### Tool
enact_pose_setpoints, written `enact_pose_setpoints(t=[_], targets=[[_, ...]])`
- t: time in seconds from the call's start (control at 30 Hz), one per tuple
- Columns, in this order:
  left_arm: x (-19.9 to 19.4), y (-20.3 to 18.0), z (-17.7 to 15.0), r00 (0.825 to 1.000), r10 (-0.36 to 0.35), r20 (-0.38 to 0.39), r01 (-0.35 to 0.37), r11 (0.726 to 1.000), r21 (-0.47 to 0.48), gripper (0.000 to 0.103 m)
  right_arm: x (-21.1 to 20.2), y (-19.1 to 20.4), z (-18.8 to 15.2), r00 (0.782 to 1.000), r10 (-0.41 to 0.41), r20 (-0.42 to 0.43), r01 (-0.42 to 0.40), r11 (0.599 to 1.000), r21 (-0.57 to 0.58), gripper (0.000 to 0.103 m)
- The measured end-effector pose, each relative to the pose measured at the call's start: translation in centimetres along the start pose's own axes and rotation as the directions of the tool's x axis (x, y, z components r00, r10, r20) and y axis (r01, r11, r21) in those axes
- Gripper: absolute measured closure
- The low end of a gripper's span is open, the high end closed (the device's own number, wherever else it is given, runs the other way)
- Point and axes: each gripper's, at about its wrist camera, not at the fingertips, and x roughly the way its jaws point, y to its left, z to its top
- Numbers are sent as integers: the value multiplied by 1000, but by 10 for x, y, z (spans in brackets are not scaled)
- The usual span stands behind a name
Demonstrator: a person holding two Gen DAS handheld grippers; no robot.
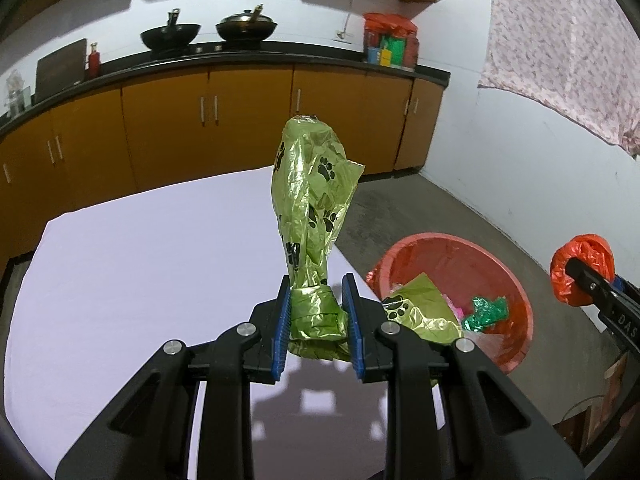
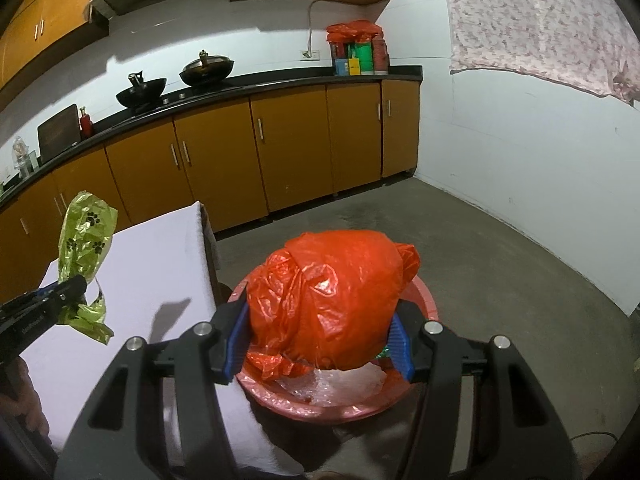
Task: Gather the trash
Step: 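Carry paw-print and red bags over the wastebasket and open both tools to drop them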
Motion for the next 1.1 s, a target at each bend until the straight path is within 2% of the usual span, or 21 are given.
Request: enact_pose_setpoints(t=[0.37, 0.73, 1.1], targets=[[15, -31, -2, 999, -18, -27, 20, 997, 77, 78, 5, -8, -3, 1000, -23, -12, 23, 1000, 19, 47], [34, -48, -4, 996, -46, -72, 54, 993, 101, 78, 23, -15, -6, 999, -25, -38, 27, 999, 46, 47], [63, -68, -5, 986, -117, -120, 130, 986, 108, 78, 50, -25, 0, 999, -12, -50, 16, 996, 89, 47]])
